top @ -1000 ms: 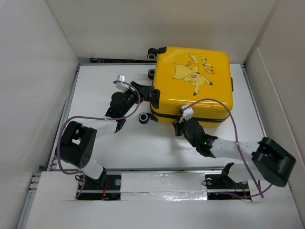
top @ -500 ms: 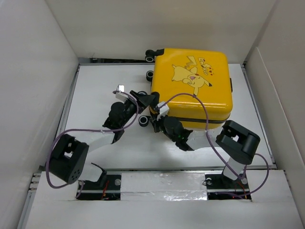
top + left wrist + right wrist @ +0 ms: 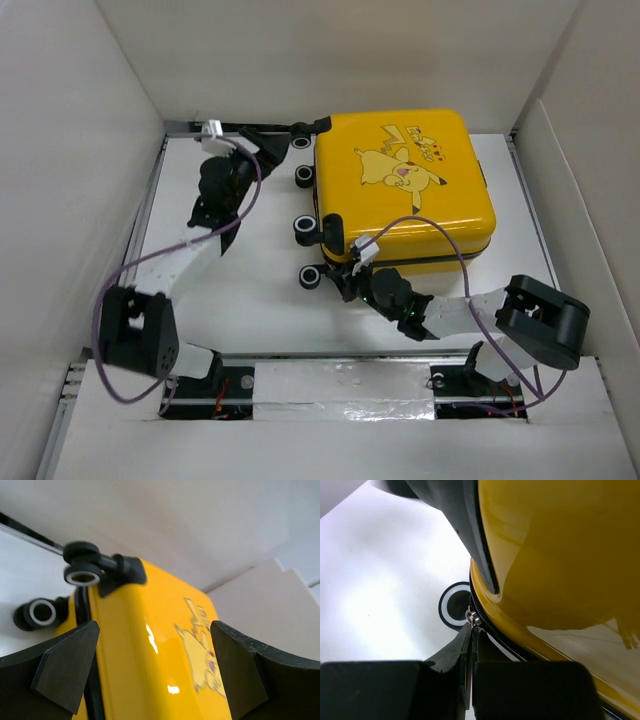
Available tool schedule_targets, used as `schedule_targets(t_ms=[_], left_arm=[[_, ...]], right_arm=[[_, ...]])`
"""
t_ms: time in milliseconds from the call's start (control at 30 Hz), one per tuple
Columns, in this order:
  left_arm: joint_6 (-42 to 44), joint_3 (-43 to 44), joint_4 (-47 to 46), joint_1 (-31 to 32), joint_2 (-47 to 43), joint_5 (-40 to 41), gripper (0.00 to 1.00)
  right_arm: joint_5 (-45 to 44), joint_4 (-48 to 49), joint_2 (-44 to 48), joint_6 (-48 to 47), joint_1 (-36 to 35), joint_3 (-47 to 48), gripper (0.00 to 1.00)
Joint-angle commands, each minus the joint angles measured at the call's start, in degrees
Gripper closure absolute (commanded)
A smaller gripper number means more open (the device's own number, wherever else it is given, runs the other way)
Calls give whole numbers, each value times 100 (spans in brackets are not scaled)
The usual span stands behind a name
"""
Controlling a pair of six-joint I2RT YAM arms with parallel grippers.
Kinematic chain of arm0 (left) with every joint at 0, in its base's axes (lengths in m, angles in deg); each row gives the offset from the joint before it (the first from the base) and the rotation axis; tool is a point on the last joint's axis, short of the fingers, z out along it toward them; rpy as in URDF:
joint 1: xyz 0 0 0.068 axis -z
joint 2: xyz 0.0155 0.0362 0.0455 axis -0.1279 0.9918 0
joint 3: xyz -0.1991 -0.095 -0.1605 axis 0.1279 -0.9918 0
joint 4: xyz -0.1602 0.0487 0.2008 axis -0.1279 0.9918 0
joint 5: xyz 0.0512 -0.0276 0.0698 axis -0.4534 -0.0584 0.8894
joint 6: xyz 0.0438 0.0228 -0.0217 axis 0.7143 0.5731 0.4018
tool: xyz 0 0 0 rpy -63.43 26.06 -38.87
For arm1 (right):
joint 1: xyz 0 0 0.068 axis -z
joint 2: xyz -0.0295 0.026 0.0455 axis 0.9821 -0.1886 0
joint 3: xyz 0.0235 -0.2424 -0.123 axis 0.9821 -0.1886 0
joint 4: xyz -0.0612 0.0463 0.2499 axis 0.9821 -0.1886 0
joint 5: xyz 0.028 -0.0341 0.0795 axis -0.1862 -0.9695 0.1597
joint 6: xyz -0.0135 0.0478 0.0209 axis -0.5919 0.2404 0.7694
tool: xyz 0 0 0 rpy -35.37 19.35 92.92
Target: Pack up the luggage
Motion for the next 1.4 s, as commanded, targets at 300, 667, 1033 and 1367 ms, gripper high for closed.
schedule_targets(t_ms=[300,667,1033,1367], left_arm=[[1570,3964,1260,-486,3444,-1156,11],[2178,3060,-728,-1163,3681,-3750,31],[414,2779,-3046,-1163,4245,-5747,25],[87,2314,-3881,-917,4113,-6038,64]], right_arm=[[497,-406,1535,347,-613,-758,100],[277,-1197,2336,330,-666,-934,100],[619,-1935,3240,137,2,-1110,100],[1216,-3077,4550,-153,958,-1233,100]])
